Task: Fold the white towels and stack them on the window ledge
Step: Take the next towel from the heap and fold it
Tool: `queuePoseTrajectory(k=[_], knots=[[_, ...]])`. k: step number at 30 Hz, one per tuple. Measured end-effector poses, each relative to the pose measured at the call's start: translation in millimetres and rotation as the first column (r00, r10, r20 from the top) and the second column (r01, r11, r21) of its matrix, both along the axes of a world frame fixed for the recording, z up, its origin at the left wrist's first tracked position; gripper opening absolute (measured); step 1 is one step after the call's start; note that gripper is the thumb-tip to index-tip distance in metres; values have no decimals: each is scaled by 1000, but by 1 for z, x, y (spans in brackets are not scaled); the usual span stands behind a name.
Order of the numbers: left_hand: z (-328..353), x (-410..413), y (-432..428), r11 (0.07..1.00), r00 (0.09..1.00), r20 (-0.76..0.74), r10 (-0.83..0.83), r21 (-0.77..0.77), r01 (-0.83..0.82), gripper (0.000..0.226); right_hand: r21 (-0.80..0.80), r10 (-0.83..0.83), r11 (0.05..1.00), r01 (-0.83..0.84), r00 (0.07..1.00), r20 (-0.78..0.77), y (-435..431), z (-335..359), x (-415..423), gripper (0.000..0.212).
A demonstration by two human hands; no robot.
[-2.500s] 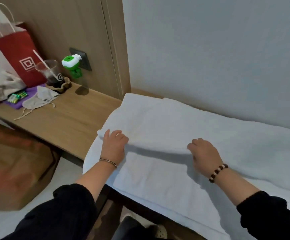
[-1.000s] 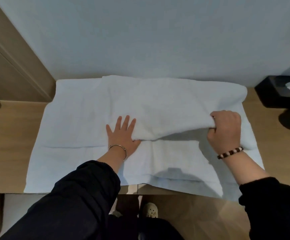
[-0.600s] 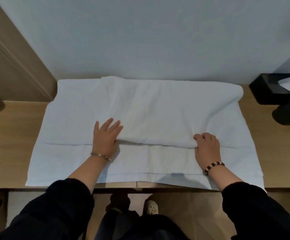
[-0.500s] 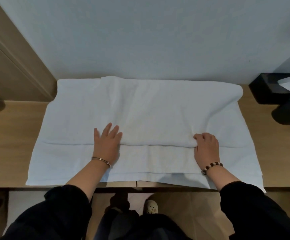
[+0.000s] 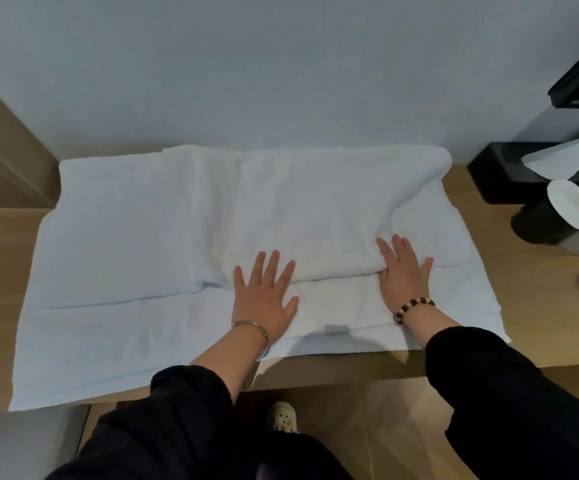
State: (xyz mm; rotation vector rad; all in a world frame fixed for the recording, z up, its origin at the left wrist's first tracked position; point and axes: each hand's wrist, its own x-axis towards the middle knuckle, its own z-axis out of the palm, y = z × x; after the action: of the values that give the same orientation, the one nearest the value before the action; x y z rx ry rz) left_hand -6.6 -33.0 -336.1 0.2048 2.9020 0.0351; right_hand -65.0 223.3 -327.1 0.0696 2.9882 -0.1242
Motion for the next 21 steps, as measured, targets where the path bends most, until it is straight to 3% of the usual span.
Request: queuePoseTrajectory(k=[3, 6, 9, 14, 17, 21], knots=[[0, -16, 11, 999, 1000, 11, 16, 28, -16, 63, 81, -24, 997, 18, 997, 75, 0, 7, -22, 63], [6, -23, 8, 996, 997, 78, -16, 89, 9, 65, 30, -120, 993, 117, 983, 142, -23, 17, -22, 78], [17, -19, -11, 981, 995, 82, -52, 191, 35, 61, 7, 0, 1000, 0, 998, 63, -62, 21, -3, 87], [23, 27, -71, 949, 972, -236, -19, 303, 92, 52, -114, 206, 971, -209, 978, -40, -149, 29, 24, 89], [19, 70, -124, 977, 972, -212, 99, 206, -55, 62, -165, 372, 908, -385, 922, -107, -206, 42, 35, 79], [14, 137, -196, 928, 923, -95, 373, 44, -371, 54, -151, 650, 734, -662, 749, -128, -278, 56, 55, 68]])
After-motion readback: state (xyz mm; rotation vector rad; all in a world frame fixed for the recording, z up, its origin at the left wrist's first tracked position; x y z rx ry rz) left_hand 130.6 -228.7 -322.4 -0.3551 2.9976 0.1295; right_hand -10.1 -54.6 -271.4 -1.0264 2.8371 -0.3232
